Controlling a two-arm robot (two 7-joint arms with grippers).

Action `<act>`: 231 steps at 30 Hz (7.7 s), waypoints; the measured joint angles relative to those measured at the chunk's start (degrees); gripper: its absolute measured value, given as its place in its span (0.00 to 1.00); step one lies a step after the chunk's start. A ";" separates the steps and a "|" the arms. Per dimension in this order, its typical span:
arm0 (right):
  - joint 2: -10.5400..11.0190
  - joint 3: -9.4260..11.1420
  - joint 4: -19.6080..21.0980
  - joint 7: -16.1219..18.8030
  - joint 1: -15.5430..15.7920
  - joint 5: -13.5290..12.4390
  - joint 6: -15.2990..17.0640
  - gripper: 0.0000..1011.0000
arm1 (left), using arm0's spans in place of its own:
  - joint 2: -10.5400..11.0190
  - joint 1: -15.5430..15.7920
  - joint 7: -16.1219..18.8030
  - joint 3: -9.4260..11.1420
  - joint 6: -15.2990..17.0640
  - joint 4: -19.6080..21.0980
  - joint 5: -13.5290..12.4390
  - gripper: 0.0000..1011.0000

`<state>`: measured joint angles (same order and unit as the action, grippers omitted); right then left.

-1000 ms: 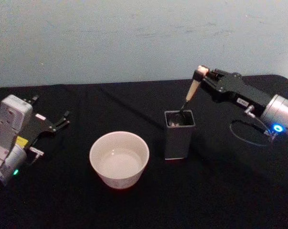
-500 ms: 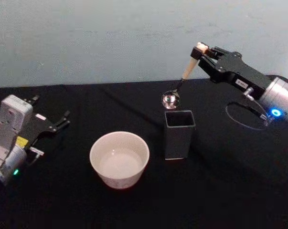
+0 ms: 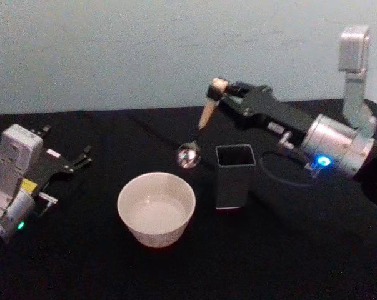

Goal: Pick up the stirring spoon with one hand, stir inside the cup, then place it back in its original position.

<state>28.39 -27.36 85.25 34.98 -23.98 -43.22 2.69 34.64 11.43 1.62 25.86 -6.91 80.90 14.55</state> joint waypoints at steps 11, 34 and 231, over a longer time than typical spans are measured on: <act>-0.81 -5.04 -1.48 4.21 -1.64 1.10 0.93 0.21 | 0.00 0.00 0.00 0.00 0.00 0.00 0.00 0.99; -1.82 -11.44 -5.47 7.98 -3.09 7.96 -2.04 0.21 | 0.00 0.00 0.00 0.00 0.00 0.00 0.00 0.99; -2.77 -10.28 -3.76 6.35 -1.96 12.57 1.53 0.21 | 0.00 0.00 0.00 0.00 0.00 0.00 0.00 0.99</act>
<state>25.62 -37.64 81.49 41.33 -25.95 -30.64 4.23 34.65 11.43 1.62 25.86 -6.91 80.90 14.55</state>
